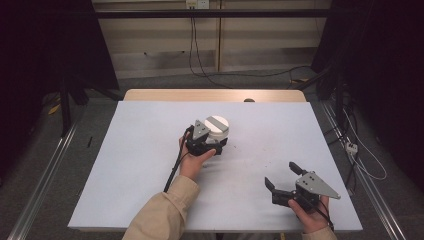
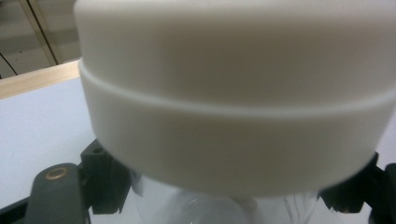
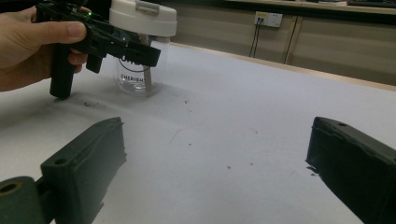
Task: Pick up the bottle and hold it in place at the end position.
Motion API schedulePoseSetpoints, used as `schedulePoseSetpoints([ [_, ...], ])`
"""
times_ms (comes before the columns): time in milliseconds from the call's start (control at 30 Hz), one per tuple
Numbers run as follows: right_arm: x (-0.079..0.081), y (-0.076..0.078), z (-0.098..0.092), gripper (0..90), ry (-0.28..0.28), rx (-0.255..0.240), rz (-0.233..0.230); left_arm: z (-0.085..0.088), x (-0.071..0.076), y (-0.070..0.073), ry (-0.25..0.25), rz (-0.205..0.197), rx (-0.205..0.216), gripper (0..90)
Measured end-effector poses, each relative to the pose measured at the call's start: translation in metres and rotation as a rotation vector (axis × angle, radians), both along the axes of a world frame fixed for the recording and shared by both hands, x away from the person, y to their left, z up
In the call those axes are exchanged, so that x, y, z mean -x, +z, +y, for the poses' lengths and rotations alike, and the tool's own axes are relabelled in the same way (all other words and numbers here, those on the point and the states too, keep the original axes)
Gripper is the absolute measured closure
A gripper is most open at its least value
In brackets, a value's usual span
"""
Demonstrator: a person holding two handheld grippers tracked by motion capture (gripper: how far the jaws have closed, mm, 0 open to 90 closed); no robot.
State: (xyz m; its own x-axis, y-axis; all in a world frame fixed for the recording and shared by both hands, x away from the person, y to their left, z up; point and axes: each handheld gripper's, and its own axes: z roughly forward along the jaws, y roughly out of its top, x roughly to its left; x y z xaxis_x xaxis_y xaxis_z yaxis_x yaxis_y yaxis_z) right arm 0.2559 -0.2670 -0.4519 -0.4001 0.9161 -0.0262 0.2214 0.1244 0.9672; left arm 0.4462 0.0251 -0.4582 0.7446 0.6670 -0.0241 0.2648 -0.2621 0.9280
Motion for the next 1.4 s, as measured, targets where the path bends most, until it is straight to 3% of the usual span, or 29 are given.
schedulePoseSetpoints([
  [233, -0.01, 0.001, 0.007, 4.4, -0.002, 0.008, 0.016, 0.006, 0.003, -0.002, -0.011, 0.002, 0.01, 18.6],
  [333, -0.014, 0.003, 0.01, 4.4, 0.002, 0.01, 0.023, 0.005, 0.006, -0.002, -0.014, -0.017, -0.014, 18.6],
  [733, -0.037, 0.01, 0.036, 4.6, 0.035, -0.022, 0.061, 0.006, 0.007, -0.003, -0.008, -0.01, -0.012, 18.6],
  [967, -0.052, 0.011, 0.046, 8.0, 0.041, -0.047, 0.113, 0.007, 0.006, -0.003, -0.01, -0.007, -0.01, 18.7],
  [1400, -0.073, 0.021, 0.067, 8.0, 0.069, -0.017, 0.106, 0.006, 0.006, -0.003, -0.01, -0.002, -0.013, 18.7],
])
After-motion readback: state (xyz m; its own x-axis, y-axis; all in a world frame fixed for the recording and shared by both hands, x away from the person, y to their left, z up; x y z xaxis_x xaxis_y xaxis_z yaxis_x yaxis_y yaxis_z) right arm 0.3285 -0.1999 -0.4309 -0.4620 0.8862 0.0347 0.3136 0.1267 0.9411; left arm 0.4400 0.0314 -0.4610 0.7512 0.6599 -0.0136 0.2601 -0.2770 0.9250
